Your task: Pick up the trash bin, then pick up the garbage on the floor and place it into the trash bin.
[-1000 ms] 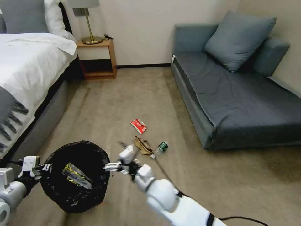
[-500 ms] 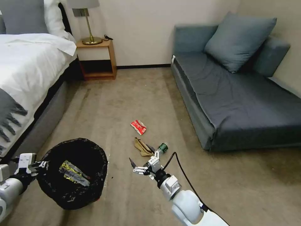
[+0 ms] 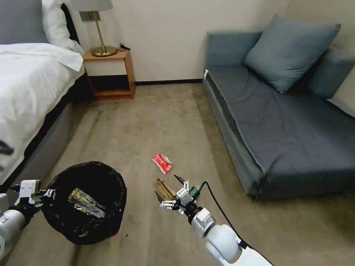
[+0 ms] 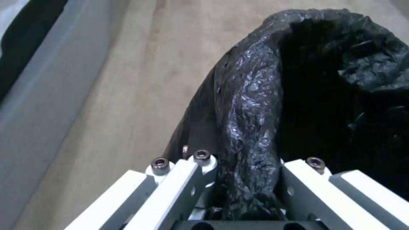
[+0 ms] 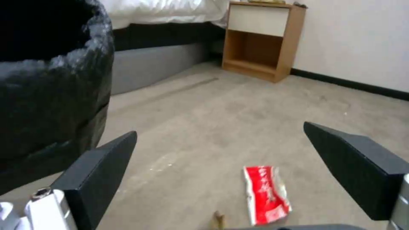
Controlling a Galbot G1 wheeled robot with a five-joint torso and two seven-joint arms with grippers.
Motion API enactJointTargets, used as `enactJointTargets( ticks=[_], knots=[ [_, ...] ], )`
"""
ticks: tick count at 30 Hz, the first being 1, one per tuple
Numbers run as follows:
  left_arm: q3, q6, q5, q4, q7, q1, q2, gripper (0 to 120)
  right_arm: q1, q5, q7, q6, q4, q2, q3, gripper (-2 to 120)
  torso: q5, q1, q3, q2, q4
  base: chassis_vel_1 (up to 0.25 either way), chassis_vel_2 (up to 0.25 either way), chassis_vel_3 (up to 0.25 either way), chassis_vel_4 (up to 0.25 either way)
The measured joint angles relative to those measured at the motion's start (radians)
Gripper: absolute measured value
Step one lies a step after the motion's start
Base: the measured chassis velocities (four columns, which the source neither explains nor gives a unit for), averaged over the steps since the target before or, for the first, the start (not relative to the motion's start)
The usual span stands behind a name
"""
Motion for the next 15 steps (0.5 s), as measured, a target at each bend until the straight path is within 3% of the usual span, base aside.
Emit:
enactJointTargets(
  ticks=[5, 8, 15],
  knots=[
    [-0.003, 0.000, -0.001, 0.001, 0.001, 0.001, -0.004, 5, 0.002, -0.047, -0.029, -0.020, -0.020, -0.012, 0.002, 100, -0.0002, 0.000, 0.000, 0.000, -0.0007, -0.283, 0.302, 0.277, -0.289],
    [-0.003, -0.001, -0.001, 0.002, 0.002, 0.002, -0.008, 5, 0.010, -0.115, -0.088, -0.025, -0.050, -0.036, 0.023, 100, -0.0001, 0.000, 0.000, 0.000, -0.0005, -0.195, 0.228, 0.142, -0.198],
    [0.002, -0.001, 0.001, 0.002, 0.004, 0.005, -0.018, 5, 0.063, -0.412, -0.387, 0.060, -0.163, -0.145, 0.110, 100, -0.0001, 0.000, 0.000, 0.000, -0.0003, -0.001, -0.011, -0.008, -0.009]
  ],
)
